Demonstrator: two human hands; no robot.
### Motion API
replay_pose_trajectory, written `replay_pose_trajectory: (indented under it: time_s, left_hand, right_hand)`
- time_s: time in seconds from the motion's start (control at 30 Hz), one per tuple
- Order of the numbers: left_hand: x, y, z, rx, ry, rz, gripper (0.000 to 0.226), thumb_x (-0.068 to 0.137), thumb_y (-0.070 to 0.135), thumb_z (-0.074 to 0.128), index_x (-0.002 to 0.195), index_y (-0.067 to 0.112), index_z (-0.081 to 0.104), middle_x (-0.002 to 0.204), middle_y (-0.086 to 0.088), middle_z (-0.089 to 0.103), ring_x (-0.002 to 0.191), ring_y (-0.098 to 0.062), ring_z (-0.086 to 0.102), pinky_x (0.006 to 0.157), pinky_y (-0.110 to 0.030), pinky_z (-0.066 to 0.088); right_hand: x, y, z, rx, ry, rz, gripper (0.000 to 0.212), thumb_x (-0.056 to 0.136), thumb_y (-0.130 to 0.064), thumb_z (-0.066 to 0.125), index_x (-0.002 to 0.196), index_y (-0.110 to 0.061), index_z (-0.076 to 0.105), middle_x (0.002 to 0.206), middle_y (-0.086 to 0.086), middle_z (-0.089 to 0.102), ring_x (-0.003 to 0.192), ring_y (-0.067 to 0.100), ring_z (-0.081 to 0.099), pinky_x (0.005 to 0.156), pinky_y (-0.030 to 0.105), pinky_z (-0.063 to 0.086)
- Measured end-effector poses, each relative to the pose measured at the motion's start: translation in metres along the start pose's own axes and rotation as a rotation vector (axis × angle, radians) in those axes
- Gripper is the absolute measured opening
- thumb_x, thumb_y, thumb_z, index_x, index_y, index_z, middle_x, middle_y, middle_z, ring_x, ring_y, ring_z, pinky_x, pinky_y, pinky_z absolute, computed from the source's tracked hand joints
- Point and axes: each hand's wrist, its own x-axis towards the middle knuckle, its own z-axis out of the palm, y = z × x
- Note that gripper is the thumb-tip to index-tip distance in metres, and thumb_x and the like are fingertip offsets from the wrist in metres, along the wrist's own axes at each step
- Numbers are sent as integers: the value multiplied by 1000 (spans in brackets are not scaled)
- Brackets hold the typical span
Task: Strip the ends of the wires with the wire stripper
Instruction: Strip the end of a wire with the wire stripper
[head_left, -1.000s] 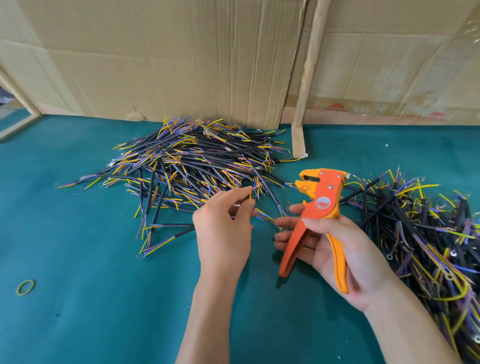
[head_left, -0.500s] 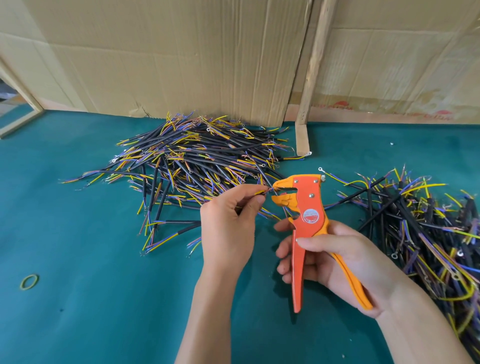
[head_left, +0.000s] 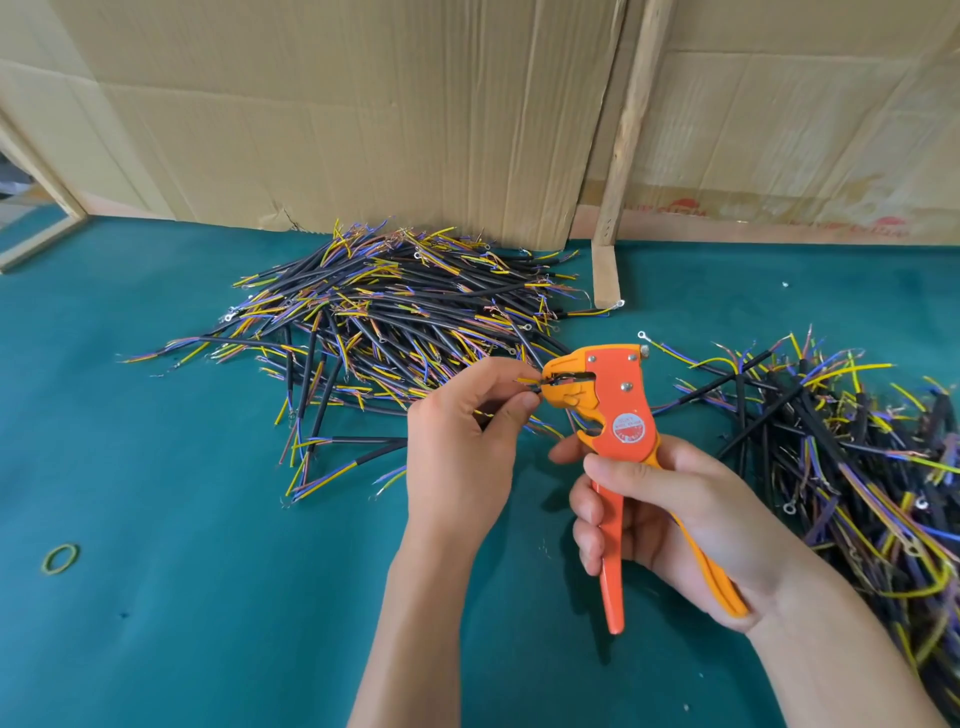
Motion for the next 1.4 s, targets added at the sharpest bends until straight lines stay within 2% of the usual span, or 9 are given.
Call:
replay_pose_trajectory:
  time_s: [0.3, 0.4, 0.57, 0.7, 0.8, 0.93, 1.1, 1.23, 1.4]
  left_hand:
    - [0, -1, -1, 17, -16, 12, 24, 88, 5, 72, 91, 29, 70, 78, 12, 74, 66, -7, 63, 64, -23, 45]
    - [0, -3, -1, 19, -13, 16, 23, 88, 5, 73, 90, 28, 70, 77, 12, 73, 68, -8, 65, 67, -27, 51]
    - [0, -3, -2, 11, -8, 15, 22, 87, 5, 73, 89, 26, 70, 76, 12, 73, 67, -7, 64, 66, -25, 49]
    - [-1, -2, -1, -26, 1, 6, 24, 88, 4, 72, 90, 27, 70, 76, 10, 73, 67, -11, 65, 68, -30, 54]
    - [-1, -1, 0, -36, 12, -25, 25, 89, 5, 73, 93, 29, 68, 74, 10, 74, 66, -15, 67, 66, -27, 53]
    - [0, -2, 0, -38, 24, -72, 19, 88, 6, 75, 95, 23, 69, 77, 13, 75, 70, -12, 70, 71, -26, 55]
    - [-1, 1, 3, 17, 33, -59, 22, 88, 2, 72, 91, 24, 77, 80, 18, 75, 76, 0, 71, 76, -23, 57]
    - [-1, 0, 2, 51, 67, -54, 19, 88, 6, 72, 90, 24, 78, 80, 19, 74, 74, 0, 69, 73, -20, 54]
    - [-2, 0, 5, 68, 127, -31, 18, 89, 7, 71, 87, 24, 77, 77, 21, 72, 71, -1, 67, 68, -18, 51]
  right_hand:
    - [0, 1, -1, 15, -7, 11, 34, 84, -19, 74, 110, 2, 70, 74, 19, 56, 59, 32, 57, 56, 41, 53]
    - [0, 0, 0, 14, 12, 20, 32, 83, -20, 74, 107, 2, 71, 72, 17, 55, 56, 31, 55, 53, 39, 53]
    - [0, 0, 3, 8, 35, 27, 28, 82, -22, 74, 101, -1, 73, 68, 15, 52, 51, 28, 51, 49, 38, 49]
    - [1, 1, 6, 14, 60, 13, 26, 81, -23, 75, 98, -3, 74, 64, 13, 49, 47, 26, 46, 47, 34, 45]
    - [4, 4, 9, 12, 114, -27, 26, 80, -29, 76, 94, -7, 76, 58, 7, 42, 39, 19, 37, 42, 27, 37]
    - [5, 6, 7, 3, 127, -57, 34, 80, -32, 78, 102, -6, 74, 57, 5, 40, 36, 17, 35, 41, 25, 36]
    - [6, 8, 6, 107, 83, -89, 34, 82, -17, 76, 112, -2, 72, 70, 15, 54, 51, 28, 52, 51, 37, 49]
    - [7, 6, -4, 131, 38, -110, 49, 77, -18, 83, 121, 0, 68, 85, 22, 61, 69, 36, 60, 65, 46, 56]
    - [7, 6, -12, 101, 54, -75, 59, 68, -23, 90, 120, -4, 70, 93, 27, 66, 73, 39, 64, 69, 50, 56]
